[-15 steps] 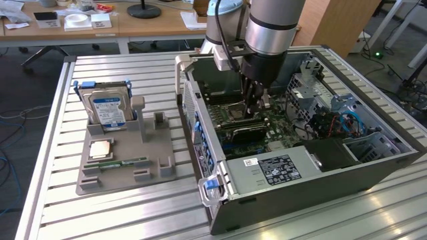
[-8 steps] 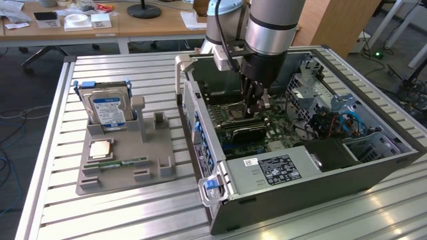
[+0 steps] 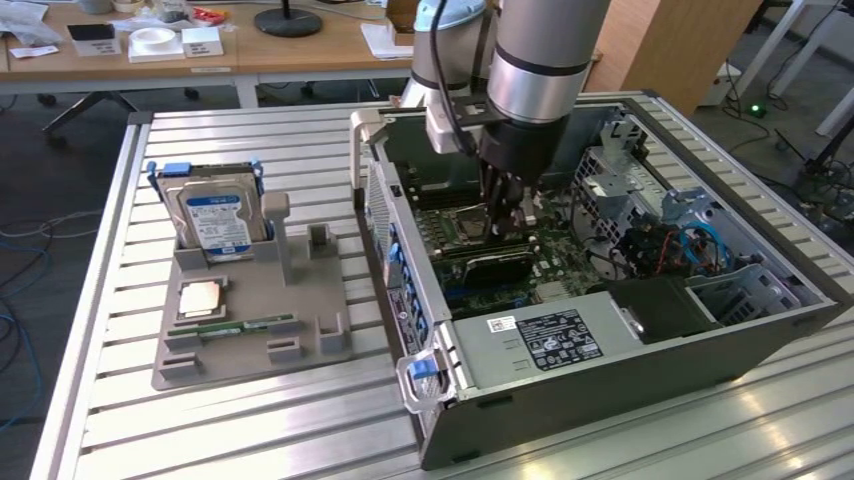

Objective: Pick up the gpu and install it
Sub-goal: 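Press down on the gpu until it lock into place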

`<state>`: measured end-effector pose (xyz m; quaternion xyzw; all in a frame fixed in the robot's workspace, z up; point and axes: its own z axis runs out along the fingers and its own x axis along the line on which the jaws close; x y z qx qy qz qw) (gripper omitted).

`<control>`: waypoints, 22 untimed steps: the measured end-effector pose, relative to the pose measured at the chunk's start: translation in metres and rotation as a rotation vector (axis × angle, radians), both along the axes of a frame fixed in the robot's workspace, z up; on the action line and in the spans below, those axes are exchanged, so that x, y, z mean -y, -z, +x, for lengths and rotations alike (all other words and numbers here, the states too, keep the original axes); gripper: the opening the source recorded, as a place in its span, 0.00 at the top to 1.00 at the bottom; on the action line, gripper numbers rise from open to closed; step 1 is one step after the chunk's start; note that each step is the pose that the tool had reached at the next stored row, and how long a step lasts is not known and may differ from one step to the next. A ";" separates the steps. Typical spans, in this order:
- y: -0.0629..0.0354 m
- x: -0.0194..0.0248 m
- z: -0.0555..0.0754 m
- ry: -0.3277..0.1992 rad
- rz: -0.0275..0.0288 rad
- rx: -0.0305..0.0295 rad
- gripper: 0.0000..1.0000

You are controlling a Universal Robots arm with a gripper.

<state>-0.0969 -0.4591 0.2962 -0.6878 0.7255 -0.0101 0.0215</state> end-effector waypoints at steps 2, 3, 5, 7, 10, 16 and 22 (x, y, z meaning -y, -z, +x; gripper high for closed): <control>0.0037 0.0000 0.000 0.000 0.0002 0.0001 0.89; 0.0056 0.0000 0.000 0.000 0.0002 0.0001 0.89; 0.0092 0.0000 0.000 0.000 0.0001 0.0001 0.89; 0.0121 0.0000 0.000 0.000 0.0001 0.0001 0.89; 0.0139 0.0000 0.000 0.000 0.0000 0.0000 0.89; 0.0150 -0.0024 0.000 0.000 0.0001 0.0000 0.89; 0.0222 -0.0034 -0.001 0.001 0.0001 0.0001 0.89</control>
